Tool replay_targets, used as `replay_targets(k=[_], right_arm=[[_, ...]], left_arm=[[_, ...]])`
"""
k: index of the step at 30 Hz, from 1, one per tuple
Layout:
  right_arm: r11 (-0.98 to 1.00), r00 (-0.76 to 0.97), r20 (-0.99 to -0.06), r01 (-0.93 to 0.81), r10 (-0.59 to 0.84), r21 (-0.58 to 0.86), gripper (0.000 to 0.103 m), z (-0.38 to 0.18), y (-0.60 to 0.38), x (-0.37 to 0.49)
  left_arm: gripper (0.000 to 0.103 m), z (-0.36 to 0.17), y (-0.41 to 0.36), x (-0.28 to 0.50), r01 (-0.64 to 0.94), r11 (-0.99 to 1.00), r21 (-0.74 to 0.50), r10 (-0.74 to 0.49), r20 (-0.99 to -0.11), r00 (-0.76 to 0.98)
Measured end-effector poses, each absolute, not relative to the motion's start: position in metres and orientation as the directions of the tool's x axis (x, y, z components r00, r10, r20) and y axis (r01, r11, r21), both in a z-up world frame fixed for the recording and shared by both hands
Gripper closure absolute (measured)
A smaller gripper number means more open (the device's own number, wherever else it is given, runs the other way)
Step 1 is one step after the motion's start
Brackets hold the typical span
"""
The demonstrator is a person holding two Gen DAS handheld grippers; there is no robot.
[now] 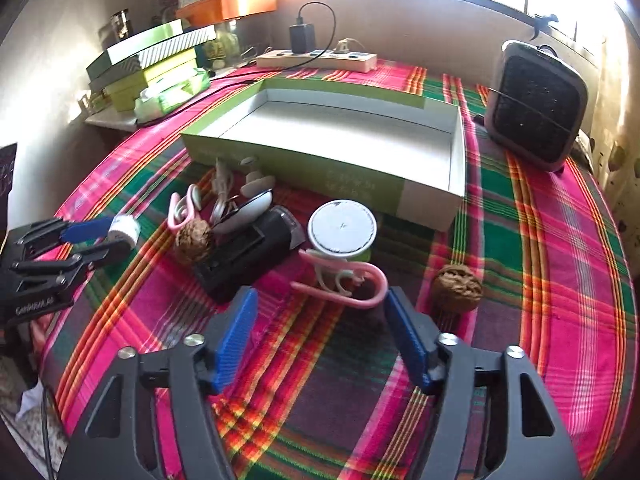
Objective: Organize objects
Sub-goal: 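Grasp the white cylindrical cap with the left tool while the right tool grasps a pink ear hook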
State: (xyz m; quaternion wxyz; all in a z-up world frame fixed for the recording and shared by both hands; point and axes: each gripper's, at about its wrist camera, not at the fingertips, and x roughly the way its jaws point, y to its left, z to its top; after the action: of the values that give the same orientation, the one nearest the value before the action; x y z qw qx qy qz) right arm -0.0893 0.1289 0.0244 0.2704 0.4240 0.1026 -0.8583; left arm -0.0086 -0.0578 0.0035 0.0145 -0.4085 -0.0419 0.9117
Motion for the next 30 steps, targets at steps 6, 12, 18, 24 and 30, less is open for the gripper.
replay_targets(k=[6,12,18,24,30], right_arm=[[-0.81,-0.482,-0.778,0.583,-0.404,0.059,0.045,0.028,0.128,-0.083],[-0.824,-0.522,-0.757,0.565,-0.392,0.037,0.045,0.033,0.126,-0.097],[-0.783,-0.482,-0.771,0.621,-0.416,0.034,0.048,0.027,0.116,-0.092],[-0.761,-0.448,-0.78,0.647,-0.436,0.053,0.063,0.025,0.117,-0.076],[-0.779,-0.454,-0.783,0.624,-0.425,0.061,0.063,0.022,0.115,-0.072]], left_arm=[[0.055,0.003,-0.061,-0.012,0.01,-0.996,-0.093,0.063,-0.743,-0.666],[0.055,0.003,-0.062,-0.014,0.01,-0.995,-0.099,0.067,-0.743,-0.666],[0.055,0.003,-0.064,-0.014,0.01,-0.995,-0.099,0.067,-0.742,-0.667],[0.055,0.003,-0.063,-0.014,0.011,-0.995,-0.098,0.066,-0.742,-0.667],[0.055,0.003,-0.063,-0.015,0.009,-0.996,-0.092,0.062,-0.745,-0.664]])
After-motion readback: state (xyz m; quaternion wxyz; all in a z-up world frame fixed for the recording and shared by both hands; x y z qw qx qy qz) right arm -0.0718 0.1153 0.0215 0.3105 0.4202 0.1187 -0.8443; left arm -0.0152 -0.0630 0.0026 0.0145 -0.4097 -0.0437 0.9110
